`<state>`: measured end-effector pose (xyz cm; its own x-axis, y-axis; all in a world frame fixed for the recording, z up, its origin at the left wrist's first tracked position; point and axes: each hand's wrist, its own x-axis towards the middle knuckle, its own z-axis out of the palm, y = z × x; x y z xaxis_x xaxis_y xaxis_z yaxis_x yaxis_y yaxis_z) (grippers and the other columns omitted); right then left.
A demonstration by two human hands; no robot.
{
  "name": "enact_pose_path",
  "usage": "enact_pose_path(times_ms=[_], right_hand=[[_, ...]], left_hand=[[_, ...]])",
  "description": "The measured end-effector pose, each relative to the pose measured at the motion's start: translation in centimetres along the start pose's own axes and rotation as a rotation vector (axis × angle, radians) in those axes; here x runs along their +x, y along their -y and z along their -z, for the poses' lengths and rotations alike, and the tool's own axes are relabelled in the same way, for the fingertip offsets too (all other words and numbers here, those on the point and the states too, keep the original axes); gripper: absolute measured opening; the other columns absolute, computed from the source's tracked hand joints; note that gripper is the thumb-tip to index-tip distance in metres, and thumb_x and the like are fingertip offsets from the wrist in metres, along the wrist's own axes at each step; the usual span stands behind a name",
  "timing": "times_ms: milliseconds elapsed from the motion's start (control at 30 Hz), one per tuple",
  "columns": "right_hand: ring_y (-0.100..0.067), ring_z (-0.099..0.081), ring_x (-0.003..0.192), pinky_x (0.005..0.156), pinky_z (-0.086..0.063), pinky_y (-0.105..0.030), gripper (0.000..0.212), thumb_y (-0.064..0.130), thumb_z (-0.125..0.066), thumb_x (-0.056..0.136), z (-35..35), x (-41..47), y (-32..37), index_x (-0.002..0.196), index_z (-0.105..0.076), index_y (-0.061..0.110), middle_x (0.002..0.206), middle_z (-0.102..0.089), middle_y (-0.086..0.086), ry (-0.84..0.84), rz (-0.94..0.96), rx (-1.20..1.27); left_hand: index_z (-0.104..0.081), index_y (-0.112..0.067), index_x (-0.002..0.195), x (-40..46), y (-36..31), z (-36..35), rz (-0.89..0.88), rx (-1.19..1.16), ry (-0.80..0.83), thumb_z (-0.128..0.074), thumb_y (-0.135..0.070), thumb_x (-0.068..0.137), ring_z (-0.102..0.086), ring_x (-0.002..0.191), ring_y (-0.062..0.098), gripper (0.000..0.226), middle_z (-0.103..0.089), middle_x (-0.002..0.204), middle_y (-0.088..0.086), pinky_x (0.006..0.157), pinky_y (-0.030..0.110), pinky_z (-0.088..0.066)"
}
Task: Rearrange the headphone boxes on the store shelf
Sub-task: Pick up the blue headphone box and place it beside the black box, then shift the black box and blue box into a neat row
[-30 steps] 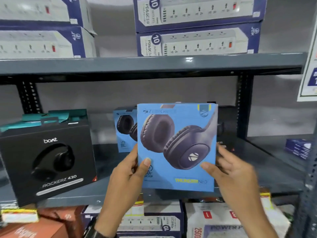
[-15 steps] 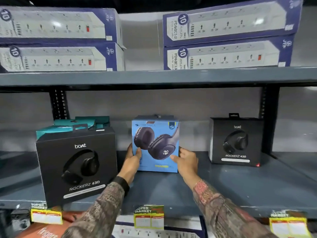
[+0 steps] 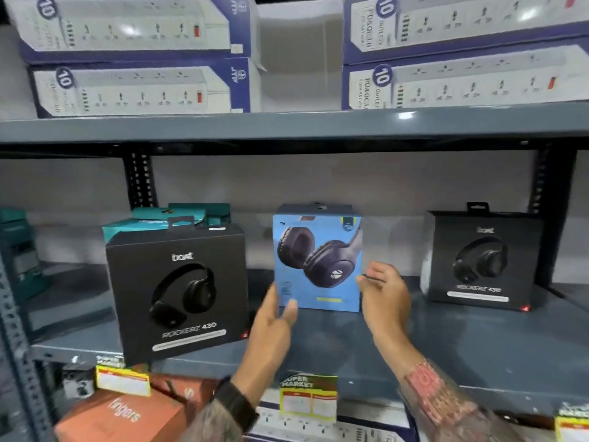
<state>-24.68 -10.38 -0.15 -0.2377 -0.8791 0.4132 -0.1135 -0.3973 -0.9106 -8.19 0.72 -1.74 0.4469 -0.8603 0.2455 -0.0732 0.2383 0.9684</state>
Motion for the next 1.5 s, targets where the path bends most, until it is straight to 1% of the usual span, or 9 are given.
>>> enact_pose_path(times_ms=[133, 367, 500, 667, 833, 1133, 1267, 1367, 1500], right_hand=[[-0.004, -0.075, 0.077, 0.072, -0.062, -0.032, 0.032, 0.01, -0.078, 0.094, -2.1, -4.9, 1.9, 0.092, -0.073, 0.041, 0.084, -0.08, 0.01, 0.259, 0.136, 0.083], [-0.02, -0.063, 0.137, 0.112, -0.05, -0.035, 0.075, 0.02, -0.081, 0.096, -10.8, -9.8, 2.4, 0.163, -0.047, 0.021, 0.152, -0.061, 0.005, 0.692, 0.077, 0.114], [-0.013, -0.061, 0.146, 0.126, -0.045, -0.042, 0.07, 0.004, -0.073, 0.099, -13.2, -11.3, 1.7, 0.163, -0.05, 0.019, 0.158, -0.064, 0.005, 0.724, 0.091, 0.179], [0.017, -0.074, 0.101, 0.088, -0.057, -0.01, 0.068, -0.007, -0.066, 0.101, -13.5, -11.5, 1.8, 0.127, -0.06, 0.055, 0.102, -0.078, 0.043, 0.677, 0.04, 0.193], [0.025, -0.069, 0.098, 0.086, -0.052, -0.002, 0.067, -0.006, -0.071, 0.098, -8.8, -11.1, 3.4, 0.123, -0.06, 0.056, 0.098, -0.073, 0.052, 0.577, 0.077, 0.182], [-0.026, -0.066, 0.14, 0.119, -0.051, -0.055, 0.064, 0.01, -0.076, 0.1, 12.0, -3.4, 0.8, 0.159, -0.056, 0.021, 0.15, -0.071, -0.008, 0.31, 0.023, 0.052], [0.001, -0.078, 0.107, 0.082, -0.061, -0.022, 0.064, 0.009, -0.074, 0.101, 21.4, 1.1, -1.1, 0.122, -0.071, 0.069, 0.121, -0.084, 0.021, 0.192, 0.016, -0.035], [-0.009, -0.075, 0.115, 0.092, -0.054, -0.024, 0.055, 0.005, -0.073, 0.101, 26.9, 4.3, -3.0, 0.14, -0.071, 0.044, 0.135, -0.081, 0.001, 0.119, -0.051, -0.045], [0.01, -0.078, 0.09, 0.067, -0.055, -0.007, 0.063, -0.005, -0.068, 0.101, 30.6, 8.4, -5.3, 0.156, -0.055, 0.023, 0.1, -0.085, 0.023, 0.054, -0.106, -0.025]], left_hand=[[-0.059, -0.042, 0.148, -5.8, -1.0, 5.6, -0.159, 0.008, -0.107, -0.065, -0.016, 0.109, -0.063, 0.122, -0.025, 0.047, -0.063, 0.145, -0.031, 0.088, -0.006, -0.048], [-0.065, -0.025, 0.143, -6.0, -1.2, 18.2, -0.445, 0.213, -0.788, -0.069, -0.009, 0.106, -0.067, 0.131, 0.027, 0.041, -0.07, 0.139, 0.004, 0.112, 0.041, -0.056], [-0.028, -0.028, 0.175, -4.9, -0.4, 21.3, -0.24, 0.197, -0.409, -0.061, -0.011, 0.111, -0.033, 0.167, 0.012, 0.074, -0.034, 0.182, -0.007, 0.139, 0.053, -0.025], [-0.043, -0.029, 0.17, -4.6, -0.7, 20.3, -0.239, 0.177, -0.263, -0.052, -0.001, 0.113, -0.054, 0.156, 0.011, 0.064, -0.06, 0.166, -0.01, 0.135, 0.05, -0.037], [-0.046, -0.036, 0.168, -4.9, -1.8, 18.4, -0.284, 0.183, -0.231, -0.056, -0.006, 0.113, -0.056, 0.154, 0.006, 0.064, -0.064, 0.161, -0.019, 0.133, 0.051, -0.04], [-0.04, -0.031, 0.172, -4.4, -2.6, 1.4, -0.384, 0.156, 0.138, -0.058, -0.018, 0.108, -0.053, 0.157, 0.007, 0.067, -0.06, 0.167, -0.017, 0.134, 0.043, -0.04], [-0.034, -0.021, 0.174, -3.3, -1.4, -9.6, -0.356, 0.113, 0.298, -0.054, -0.011, 0.113, -0.048, 0.159, 0.004, 0.065, -0.056, 0.169, -0.017, 0.137, 0.042, -0.033], [-0.029, -0.026, 0.175, -3.0, -1.1, -17.7, -0.315, 0.125, 0.392, -0.051, -0.015, 0.116, -0.044, 0.153, -0.016, 0.064, -0.054, 0.161, -0.04, 0.135, 0.023, -0.029], [-0.014, -0.027, 0.179, -2.9, -1.2, -24.9, -0.191, 0.077, 0.456, -0.047, -0.028, 0.118, -0.028, 0.169, 0.008, 0.069, -0.03, 0.184, -0.01, 0.142, 0.042, -0.02]])
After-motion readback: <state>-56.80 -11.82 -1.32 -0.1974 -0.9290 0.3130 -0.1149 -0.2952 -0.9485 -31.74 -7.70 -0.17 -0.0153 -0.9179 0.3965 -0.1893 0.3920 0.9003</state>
